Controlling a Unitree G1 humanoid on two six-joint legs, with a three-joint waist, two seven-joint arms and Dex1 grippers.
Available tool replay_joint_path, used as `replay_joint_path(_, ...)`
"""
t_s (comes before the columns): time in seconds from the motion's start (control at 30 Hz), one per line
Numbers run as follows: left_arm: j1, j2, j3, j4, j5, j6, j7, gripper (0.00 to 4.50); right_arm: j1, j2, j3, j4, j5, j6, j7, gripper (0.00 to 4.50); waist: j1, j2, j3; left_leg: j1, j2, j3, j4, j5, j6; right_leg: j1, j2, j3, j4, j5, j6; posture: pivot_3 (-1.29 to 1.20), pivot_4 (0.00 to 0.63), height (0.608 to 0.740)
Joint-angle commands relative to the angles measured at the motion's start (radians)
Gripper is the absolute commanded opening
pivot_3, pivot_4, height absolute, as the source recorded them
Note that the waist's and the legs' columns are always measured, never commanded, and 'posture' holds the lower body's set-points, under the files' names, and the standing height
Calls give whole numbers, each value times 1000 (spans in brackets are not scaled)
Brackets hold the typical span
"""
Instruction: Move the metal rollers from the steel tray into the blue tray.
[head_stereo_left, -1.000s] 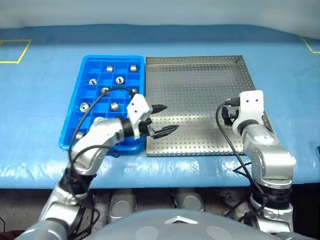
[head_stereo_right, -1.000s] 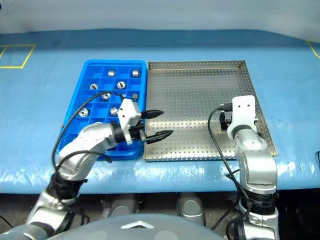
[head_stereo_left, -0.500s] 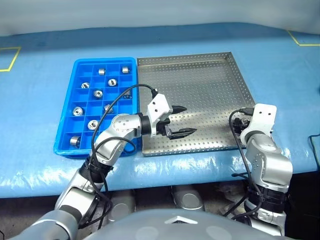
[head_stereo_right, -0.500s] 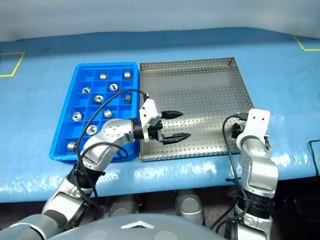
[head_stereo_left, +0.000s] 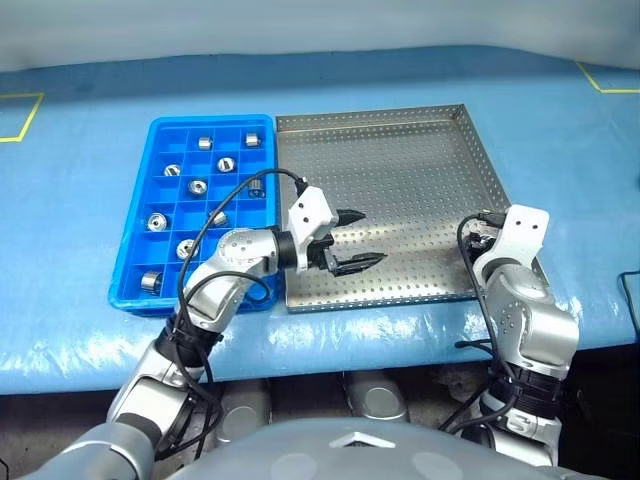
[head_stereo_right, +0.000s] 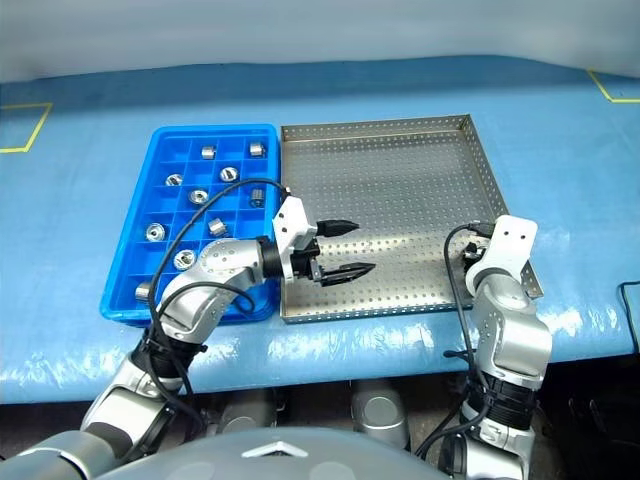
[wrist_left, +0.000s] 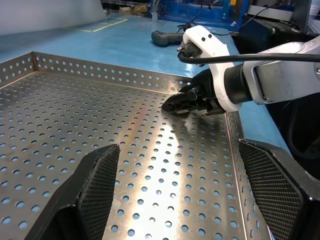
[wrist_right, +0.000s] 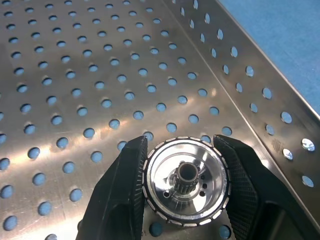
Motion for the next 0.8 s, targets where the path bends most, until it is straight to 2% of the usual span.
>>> replay_joint_path(0.03,-4,6,62,-53,-21,-9,15,4135,-47,12,45,-108,35,-12,24,1720,0,0,0,0,0,0,0,0,0,0,0,0,0,0,0,-94,150,740)
replay_joint_path(0.13,3,45,144,-91,-30,0,44,4135,-83,28,143,-169,96,7,98,1720,-3,0,0,0,0,0,0,0,0,0,1,0,0,0,0,-72,150,740)
replay_joint_path(0.3,87,215,305,-206,-22,77,82,4135,-162,40,397,-204,223,64,278,1720,-1,0,0,1,3,-1,-3,0,0,-1,3,0,1,-1,-2,-28,150,740)
replay_joint_path(0.4,159,332,387,-279,-15,116,78,4135,-226,55,512,-145,252,34,350,1720,14,0,1,0,3,-3,-5,0,0,-3,3,-2,0,-2,-3,27,150,740)
replay_joint_path(0.53,230,430,503,-363,-31,146,87,4135,-306,75,613,-32,233,-20,398,1720,54,-2,2,-4,1,-2,-6,0,0,-7,0,-3,0,-2,-4,89,150,740)
replay_joint_path(0.67,291,462,598,-413,-38,172,115,4135,-364,106,671,70,220,-55,421,1720,89,-3,2,-4,1,-2,-6,0,0,-7,-1,-4,-1,-2,-4,148,150,740)
replay_joint_path(0.8,341,436,593,-447,-41,185,153,4135,-372,116,689,131,217,-64,435,1720,115,-4,2,-4,1,-2,-7,0,0,-7,-1,-5,-1,-2,-6,175,150,740)
